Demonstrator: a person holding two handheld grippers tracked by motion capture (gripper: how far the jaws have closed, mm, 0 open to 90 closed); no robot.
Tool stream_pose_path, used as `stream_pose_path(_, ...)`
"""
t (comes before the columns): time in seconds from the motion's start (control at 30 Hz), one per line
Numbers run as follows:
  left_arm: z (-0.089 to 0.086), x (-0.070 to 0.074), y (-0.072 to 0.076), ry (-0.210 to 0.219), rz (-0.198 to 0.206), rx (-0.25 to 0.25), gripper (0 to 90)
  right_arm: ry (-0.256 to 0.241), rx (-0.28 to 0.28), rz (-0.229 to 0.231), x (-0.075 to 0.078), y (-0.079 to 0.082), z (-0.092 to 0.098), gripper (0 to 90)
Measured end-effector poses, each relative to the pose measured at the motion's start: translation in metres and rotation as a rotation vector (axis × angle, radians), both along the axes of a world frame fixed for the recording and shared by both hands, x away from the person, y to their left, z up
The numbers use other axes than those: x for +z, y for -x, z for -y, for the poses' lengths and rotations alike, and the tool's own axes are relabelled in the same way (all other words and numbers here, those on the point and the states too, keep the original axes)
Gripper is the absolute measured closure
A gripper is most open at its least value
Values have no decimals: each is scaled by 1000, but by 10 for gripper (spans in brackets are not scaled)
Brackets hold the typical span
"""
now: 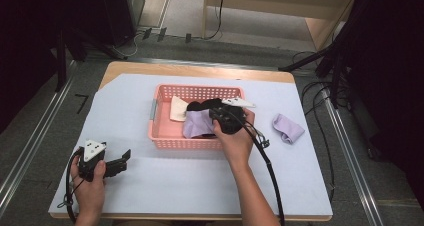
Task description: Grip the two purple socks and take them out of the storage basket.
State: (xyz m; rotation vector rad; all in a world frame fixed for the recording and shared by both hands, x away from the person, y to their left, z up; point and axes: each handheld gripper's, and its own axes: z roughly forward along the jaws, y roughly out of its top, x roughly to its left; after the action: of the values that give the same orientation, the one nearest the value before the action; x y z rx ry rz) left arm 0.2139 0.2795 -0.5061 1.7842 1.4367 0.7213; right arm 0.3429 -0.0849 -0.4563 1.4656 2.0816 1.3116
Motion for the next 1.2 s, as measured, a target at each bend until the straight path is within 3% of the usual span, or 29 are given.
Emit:
stream_pose_path(0.17, 0, 0, 0, 1, 0, 0, 137, 67, -7, -48, -8, -5, -14, 626)
stream_pose_path(0.37, 0, 0, 0, 2, 2, 0, 137, 119, 12, -137, -14, -10, -23, 558)
stream_pose_path(0.43, 0, 0, 0, 0, 2, 0, 137, 167, 29, -142, -17, -10, -28, 559)
stream_pose_path(0.5, 0, 0, 0, -3, -1, -1, 137, 232, 58, -158, -18, -10, -33, 630)
stream_pose_path(0.6, 0, 0, -1, 1, -4, 1, 137, 276, 63, -146, -19, -9, -36, 757)
stream_pose_path(0.73, 0, 0, -1, 2, -3, 1, 137, 239, 66, -98, -16, -6, -33, 802)
stream_pose_path(0.97, 0, 0, -1, 3, -1, 0, 137, 124, 90, 35, -7, 5, -22, 795)
stream_pose_path(1.1, 0, 0, 0, 1, -1, 2, 137, 124, 65, 89, -5, 9, -17, 758)
stream_pose_path(1.2, 0, 0, 0, -2, -2, 2, 137, 174, 36, 119, -7, 8, -15, 705)
